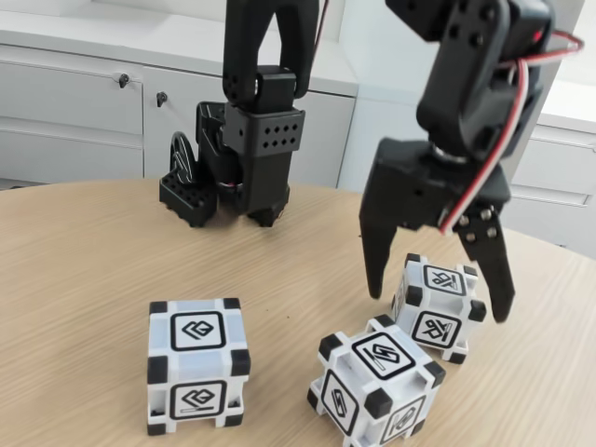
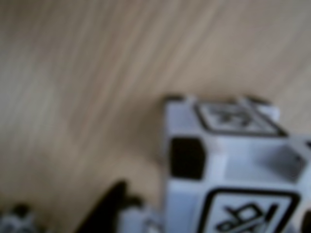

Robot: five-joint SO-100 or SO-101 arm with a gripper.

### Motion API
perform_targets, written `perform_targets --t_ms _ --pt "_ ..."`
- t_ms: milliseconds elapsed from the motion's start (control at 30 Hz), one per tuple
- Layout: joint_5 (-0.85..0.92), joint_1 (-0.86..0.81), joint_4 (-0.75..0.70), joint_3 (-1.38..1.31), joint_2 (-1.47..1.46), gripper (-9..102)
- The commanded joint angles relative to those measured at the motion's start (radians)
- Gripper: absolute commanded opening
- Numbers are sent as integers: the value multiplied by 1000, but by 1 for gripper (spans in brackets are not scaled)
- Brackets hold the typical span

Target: Stack cubes from left to right.

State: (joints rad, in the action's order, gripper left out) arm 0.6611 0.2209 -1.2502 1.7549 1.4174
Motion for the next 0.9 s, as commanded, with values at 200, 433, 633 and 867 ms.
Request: perform_targets --t_ms 200,433,633,867 --pt "-38 72 48 -20 -55 35" --pt "-94 114 48 -17 -55 30" --pt "-166 114 48 -14 -55 18" --pt "-225 100 38 -20 -54 15"
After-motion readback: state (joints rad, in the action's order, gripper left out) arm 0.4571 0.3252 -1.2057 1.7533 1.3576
